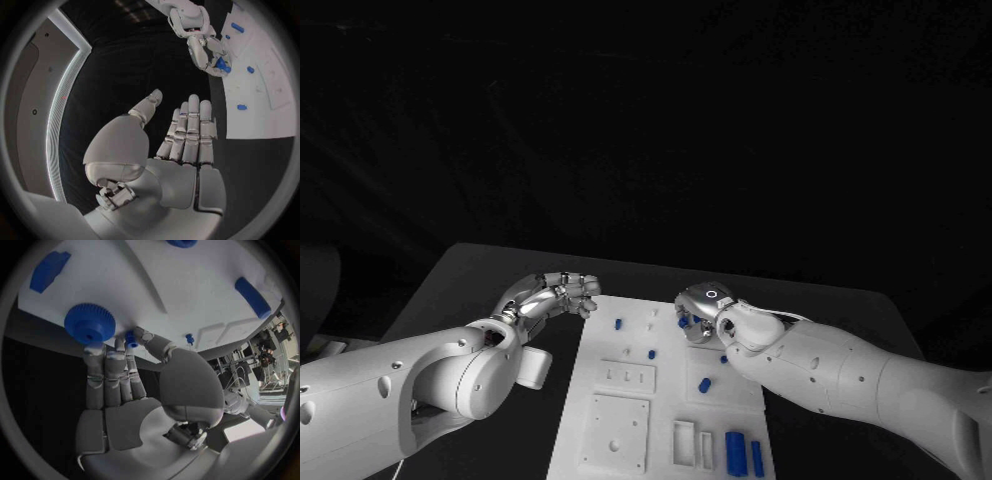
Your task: Assemble the parts on the task board
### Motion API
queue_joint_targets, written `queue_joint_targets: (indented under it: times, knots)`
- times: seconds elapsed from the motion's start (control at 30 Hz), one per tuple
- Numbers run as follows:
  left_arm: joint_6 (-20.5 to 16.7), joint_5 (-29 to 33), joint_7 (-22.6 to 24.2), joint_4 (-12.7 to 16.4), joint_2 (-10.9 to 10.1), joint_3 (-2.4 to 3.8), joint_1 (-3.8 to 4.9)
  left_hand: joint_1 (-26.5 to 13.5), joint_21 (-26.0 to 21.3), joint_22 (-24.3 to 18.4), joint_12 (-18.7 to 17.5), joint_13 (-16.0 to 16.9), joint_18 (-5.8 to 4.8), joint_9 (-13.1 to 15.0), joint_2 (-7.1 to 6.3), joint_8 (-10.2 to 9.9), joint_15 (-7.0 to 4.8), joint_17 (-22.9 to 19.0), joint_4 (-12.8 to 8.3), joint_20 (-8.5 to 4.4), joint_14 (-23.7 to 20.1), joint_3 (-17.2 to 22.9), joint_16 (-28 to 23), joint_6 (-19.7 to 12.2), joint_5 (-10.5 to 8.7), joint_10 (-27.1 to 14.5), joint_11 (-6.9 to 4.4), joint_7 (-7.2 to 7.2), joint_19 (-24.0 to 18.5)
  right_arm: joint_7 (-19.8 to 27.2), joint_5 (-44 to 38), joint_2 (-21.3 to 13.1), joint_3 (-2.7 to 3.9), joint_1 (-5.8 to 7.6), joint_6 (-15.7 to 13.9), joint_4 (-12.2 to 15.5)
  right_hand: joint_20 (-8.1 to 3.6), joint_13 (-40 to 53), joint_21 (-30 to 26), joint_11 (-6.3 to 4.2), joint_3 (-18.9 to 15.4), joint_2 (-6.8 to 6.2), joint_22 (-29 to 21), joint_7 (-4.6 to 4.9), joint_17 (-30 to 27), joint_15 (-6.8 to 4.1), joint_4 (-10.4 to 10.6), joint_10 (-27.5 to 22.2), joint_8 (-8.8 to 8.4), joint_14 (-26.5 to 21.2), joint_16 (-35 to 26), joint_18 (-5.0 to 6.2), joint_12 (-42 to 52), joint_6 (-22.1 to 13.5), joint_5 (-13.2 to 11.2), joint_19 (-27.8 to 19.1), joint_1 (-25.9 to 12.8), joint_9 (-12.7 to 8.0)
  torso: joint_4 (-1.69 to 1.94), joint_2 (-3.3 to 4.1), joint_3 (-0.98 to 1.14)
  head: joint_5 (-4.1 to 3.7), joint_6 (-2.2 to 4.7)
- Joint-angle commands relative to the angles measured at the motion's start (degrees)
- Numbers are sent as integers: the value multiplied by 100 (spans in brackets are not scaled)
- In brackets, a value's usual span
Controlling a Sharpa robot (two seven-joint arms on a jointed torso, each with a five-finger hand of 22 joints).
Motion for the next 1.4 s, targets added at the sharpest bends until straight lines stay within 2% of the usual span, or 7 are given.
queue_joint_targets:
  times: [0.03,0.07,0.13,0.37,0.97,1.27,1.4]
  knots:
    - [49,-32,41,11,5,7,11,-22,-35,-7,-35,-10,70,-9,-39,-22,34,8,4,-6,-7,-28,-26,27,15,14,32,8,-28,28,-80,1,-41,-80,251,39,-49,19,42,-12,46,114,113,-30,-10,-94,-21,359,69,-30,30,487,26,84,-27,13,8,63,-13,22,-8,6,17]
    - [48,-32,41,11,6,7,11,-21,-35,-8,-38,-10,71,-11,-41,-24,34,10,2,-6,-6,-28,-28,26,15,14,33,10,-28,20,-80,1,-41,-80,225,53,-52,24,48,-17,48,118,114,-33,-12,-98,-27,369,72,-32,34,487,26,91,-27,11,3,66,-14,26,-9,6,19]
    - [50,-32,37,12,5,7,11,-18,-35,-8,-41,-10,71,-12,-40,-26,34,11,2,-7,-6,-27,-30,25,17,13,34,12,-28,4,-70,4,-39,-80,201,71,-65,40,63,-31,59,126,116,-45,-16,-113,-47,403,84,-39,42,487,33,118,-27,7,-6,76,28,38,-31,-39,35]
    - [40,-32,35,20,1,7,12,-7,-35,-8,-53,-11,73,-17,-43,-31,33,18,-2,-7,-2,-23,-37,24,21,9,34,13,-28,-198,-122,-8,-8,-80,125,134,-93,69,89,-55,84,141,115,-64,-28,-138,-91,458,102,-51,56,487,36,162,-27,-3,-19,94,17,58,-40,-31,65]
    - [-2,-32,34,8,-39,7,46,9,-35,-9,-74,-12,75,-25,-55,-40,33,29,-3,-6,3,-20,-53,22,26,5,33,15,-29,-689,-441,-54,375,-54,-227,634,-124,102,120,-78,120,126,111,-85,-43,-161,-132,515,120,-59,73,487,34,214,-26,-9,-31,112,-9,88,-48,-8,137]
    - [-13,-32,32,2,-38,7,52,16,-35,-9,-82,-12,75,-28,-62,-44,34,34,-3,-5,5,-19,-60,21,28,4,33,15,-29,-1052,-915,93,405,-38,-542,615,-140,119,138,-88,161,81,107,-97,-53,-170,-123,542,127,-60,84,487,26,243,-26,-5,-27,121,2,101,-55,-14,169]
    - [-10,-32,33,-1,-27,7,54,17,-35,-10,-84,-12,75,-29,-63,-44,34,36,-3,-5,5,-19,-62,21,28,5,33,16,-29,-1094,-960,151,405,-39,-571,598,-148,130,148,-93,193,37,104,-106,-59,-175,-102,560,132,-59,93,487,20,265,-26,-2,-20,127,-3,107,-55,-8,184]
